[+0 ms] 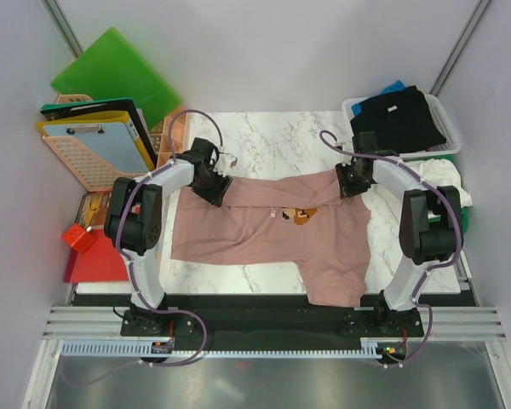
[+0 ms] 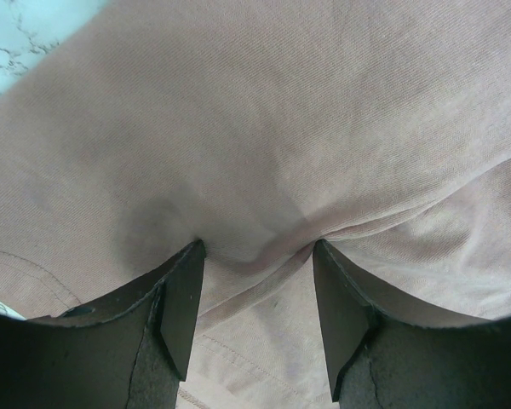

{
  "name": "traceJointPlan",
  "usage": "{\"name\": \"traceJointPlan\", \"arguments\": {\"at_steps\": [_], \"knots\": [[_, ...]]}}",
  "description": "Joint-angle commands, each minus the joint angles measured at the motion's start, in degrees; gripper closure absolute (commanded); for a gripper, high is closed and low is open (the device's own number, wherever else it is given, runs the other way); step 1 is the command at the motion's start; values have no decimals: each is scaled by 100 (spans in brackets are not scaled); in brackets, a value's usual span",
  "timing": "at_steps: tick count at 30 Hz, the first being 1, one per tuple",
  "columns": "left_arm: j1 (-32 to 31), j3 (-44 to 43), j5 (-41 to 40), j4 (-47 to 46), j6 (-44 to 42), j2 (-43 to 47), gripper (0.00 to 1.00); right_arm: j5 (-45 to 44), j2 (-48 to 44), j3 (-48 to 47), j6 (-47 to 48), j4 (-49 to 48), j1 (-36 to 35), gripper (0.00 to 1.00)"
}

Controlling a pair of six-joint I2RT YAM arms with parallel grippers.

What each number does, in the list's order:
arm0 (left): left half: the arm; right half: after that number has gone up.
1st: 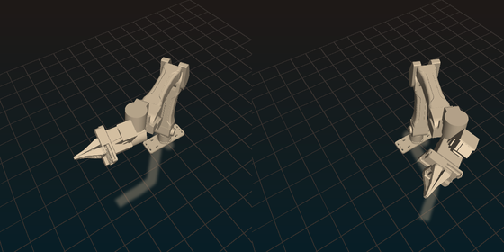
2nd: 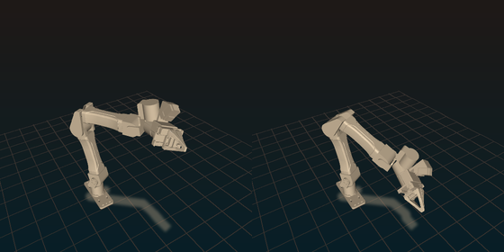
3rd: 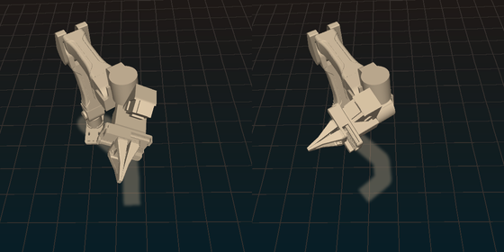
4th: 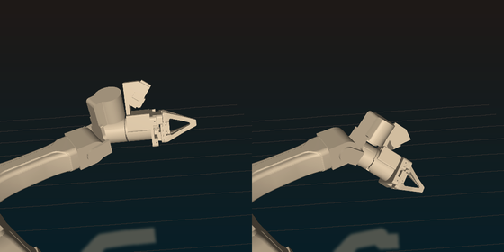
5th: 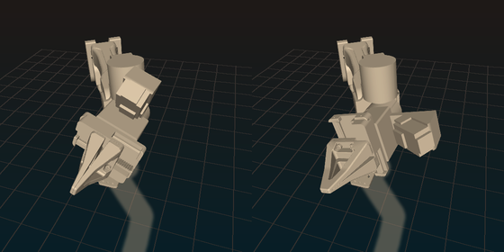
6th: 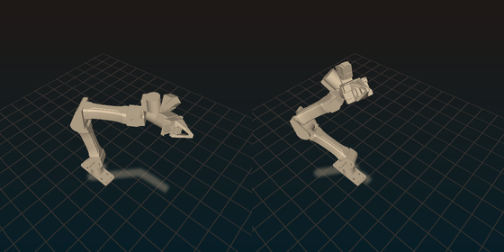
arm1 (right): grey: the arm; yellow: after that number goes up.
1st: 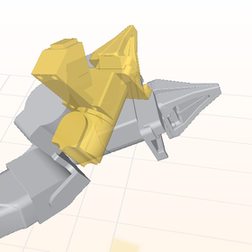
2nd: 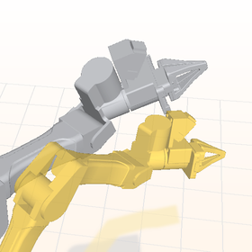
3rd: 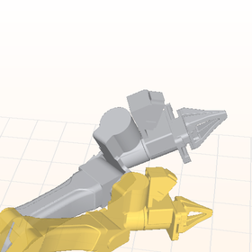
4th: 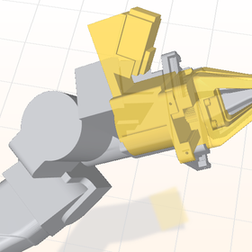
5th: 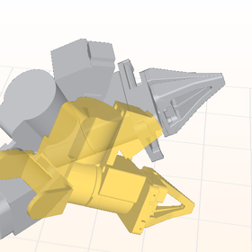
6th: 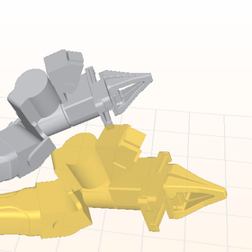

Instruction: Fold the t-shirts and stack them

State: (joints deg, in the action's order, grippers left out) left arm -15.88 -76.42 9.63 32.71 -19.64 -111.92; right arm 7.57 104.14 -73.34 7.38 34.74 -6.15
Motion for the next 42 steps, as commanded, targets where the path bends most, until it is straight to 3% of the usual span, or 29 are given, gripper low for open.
{"name": "traceJointPlan", "arguments": {"at_steps": [1, 4, 7, 8, 9, 15, 16, 20, 21, 23, 31, 34, 37, 39, 42], "knots": [[-12, 189, 13, 166, -163, -102, 39, -186, -16, -49, 106, -125, 0, 64], [-12, 189, 22, 157, -163, -102, 39, -221, 10, 4, 124, -178, 0, 64], [-12, 189, 13, 166, -163, -111, 39, -143, 89, 4, 97, -205, 0, 79], [-12, 198, 13, 166, -172, -102, 39, -125, 133, 4, 71, -213, 0, 92], [-12, 198, 13, 166, -163, -102, 39, -98, 142, 4, 71, -222, 0, 98], [-12, 189, -13, 166, -172, -93, 39, -98, -16, 22, 132, -187, 0, 100], [-12, 189, -14, 166, -181, -93, 39, -116, -42, 30, 150, -178, 0, 97], [-12, 207, -22, 174, -189, -93, 39, -204, -218, 57, 255, -117, 0, 58], [-12, 215, -22, 166, -189, -85, 39, -230, -245, 65, 273, -117, 0, 54], [-3, 224, -22, 174, -181, -85, 39, -239, -271, 101, 308, -99, 9, 47], [-3, 216, -13, 166, -181, -76, 39, -160, 9, 92, 247, -187, 0, 47], [-12, 233, -22, 183, -198, -32, 39, -72, 133, 31, 194, -205, 9, 54], [-12, 251, -40, 174, -216, -23, 39, -19, 151, 4, 168, -205, -9, 84], [-12, 268, -49, 166, -216, -32, 39, -36, 107, 4, 176, -196, 0, 96], [-3, 251, -40, 174, -207, -40, 39, -72, 2, 22, 203, -152, 0, 100]]}}
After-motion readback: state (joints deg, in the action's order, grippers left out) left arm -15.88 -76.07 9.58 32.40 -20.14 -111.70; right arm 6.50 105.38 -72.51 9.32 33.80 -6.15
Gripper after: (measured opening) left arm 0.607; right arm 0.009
